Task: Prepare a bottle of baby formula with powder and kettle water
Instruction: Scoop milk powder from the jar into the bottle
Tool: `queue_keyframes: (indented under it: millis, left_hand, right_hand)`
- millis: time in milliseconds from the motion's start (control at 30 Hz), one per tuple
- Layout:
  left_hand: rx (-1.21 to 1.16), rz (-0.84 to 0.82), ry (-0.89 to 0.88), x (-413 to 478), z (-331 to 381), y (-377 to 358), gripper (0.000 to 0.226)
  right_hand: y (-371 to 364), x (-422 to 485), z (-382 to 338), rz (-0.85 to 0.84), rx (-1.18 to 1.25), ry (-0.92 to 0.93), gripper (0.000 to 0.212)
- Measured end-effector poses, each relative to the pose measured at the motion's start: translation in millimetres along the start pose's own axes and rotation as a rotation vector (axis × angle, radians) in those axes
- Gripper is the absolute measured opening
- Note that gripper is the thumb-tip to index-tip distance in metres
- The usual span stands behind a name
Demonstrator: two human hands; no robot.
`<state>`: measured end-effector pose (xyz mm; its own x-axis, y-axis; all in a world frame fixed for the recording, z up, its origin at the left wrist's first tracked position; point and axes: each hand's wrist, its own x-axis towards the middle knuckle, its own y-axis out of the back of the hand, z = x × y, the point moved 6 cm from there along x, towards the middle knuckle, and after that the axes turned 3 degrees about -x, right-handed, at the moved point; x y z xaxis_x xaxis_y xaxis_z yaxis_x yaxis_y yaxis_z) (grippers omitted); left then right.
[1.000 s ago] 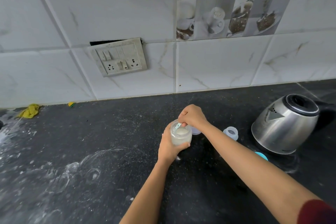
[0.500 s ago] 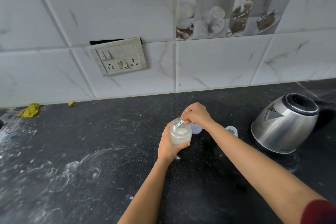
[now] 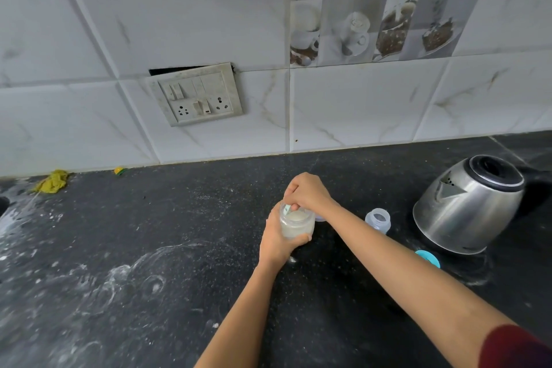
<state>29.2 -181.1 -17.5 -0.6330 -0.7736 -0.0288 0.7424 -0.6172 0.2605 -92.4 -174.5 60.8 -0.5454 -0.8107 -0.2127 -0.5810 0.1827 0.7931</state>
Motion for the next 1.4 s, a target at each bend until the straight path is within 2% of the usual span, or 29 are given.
queue_keyframes:
  millis: [467, 600, 733, 967, 1200, 1400]
  left_hand:
    - [-0.032, -0.003, -0.089, -2, 15, 0, 0.079]
    - [-0.018, 0.006, -0.066, -3, 14, 1, 0.082]
    - [-0.012, 0.009, -0.026, -5, 12, 1, 0.084]
    - [0.003, 0.001, -0.014, -5, 16, 1, 0.082]
    - [0.021, 0.004, -0.034, -6, 21, 2, 0.079]
    - [0.030, 0.008, -0.028, -5, 16, 0, 0.081]
  right_hand:
    - [36, -4, 38, 0.037, 0.193, -0.098, 0.007]
    - [32, -15, 33, 0.083, 0.123, 0.000, 0.010]
    - [12, -21, 13, 0.008, 0.045, 0.079, 0.012]
    - [12, -13, 12, 0.023, 0.071, 0.025, 0.017]
    - [25, -12, 26, 0.001, 0.185, -0.057, 0.008]
    - [29, -12, 42, -0.003, 0.262, -0.127, 0.010]
